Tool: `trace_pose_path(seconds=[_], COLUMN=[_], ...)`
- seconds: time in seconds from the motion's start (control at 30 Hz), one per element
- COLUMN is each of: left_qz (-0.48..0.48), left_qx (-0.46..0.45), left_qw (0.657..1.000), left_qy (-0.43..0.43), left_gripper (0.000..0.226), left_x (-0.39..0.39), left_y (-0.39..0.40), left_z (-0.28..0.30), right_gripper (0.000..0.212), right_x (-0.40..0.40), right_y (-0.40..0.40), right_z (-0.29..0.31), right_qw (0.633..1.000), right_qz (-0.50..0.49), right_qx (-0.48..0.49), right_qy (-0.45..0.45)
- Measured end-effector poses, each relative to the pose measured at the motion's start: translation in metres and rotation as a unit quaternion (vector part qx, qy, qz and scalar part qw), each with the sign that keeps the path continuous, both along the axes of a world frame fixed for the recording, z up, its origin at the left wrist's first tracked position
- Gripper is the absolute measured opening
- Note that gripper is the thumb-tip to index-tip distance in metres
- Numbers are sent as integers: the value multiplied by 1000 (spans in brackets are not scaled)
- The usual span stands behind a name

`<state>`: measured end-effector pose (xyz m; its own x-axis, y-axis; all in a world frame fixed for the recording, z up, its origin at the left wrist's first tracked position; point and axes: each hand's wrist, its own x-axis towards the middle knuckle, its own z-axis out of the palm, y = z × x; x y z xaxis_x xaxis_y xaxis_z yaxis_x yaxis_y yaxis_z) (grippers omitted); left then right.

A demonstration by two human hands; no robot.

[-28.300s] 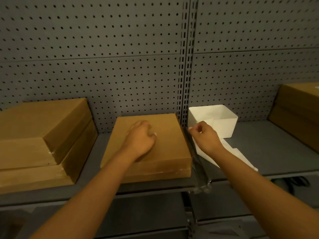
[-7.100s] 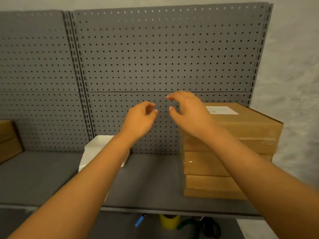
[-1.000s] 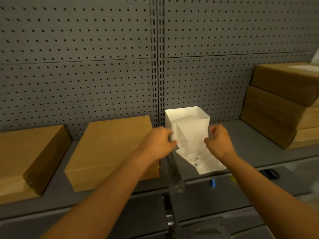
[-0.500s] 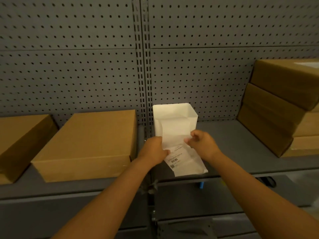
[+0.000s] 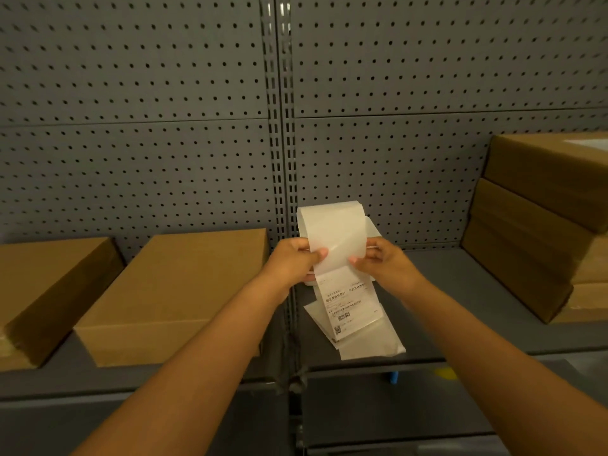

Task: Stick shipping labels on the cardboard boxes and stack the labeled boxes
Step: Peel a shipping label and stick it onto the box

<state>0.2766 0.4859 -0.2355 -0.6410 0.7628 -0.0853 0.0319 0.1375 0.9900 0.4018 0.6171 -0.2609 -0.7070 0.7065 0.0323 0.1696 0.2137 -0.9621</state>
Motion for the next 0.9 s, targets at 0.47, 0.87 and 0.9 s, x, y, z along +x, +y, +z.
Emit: trace_pose_path(seconds=[0.47,0.87,0.9], left_qz=[-16,-14,-9], left_qx=[-57,-30,-23], left_qw=[997,999,999], left_qy=[53,-20,-24], left_gripper=[20,22,20], left_x=[-21,-17,-17], left_y=[7,16,16], left_z=[5,0,-1], right_gripper=[23,14,18], right_x=[-6,-15,-16], right_y=[2,-12,-16], right_z=[12,10,10], right_qw=[994,976,980], right_qz=[-98,-106,-73], right_qx=[35,191,183], right_qy=[22,-2,-15])
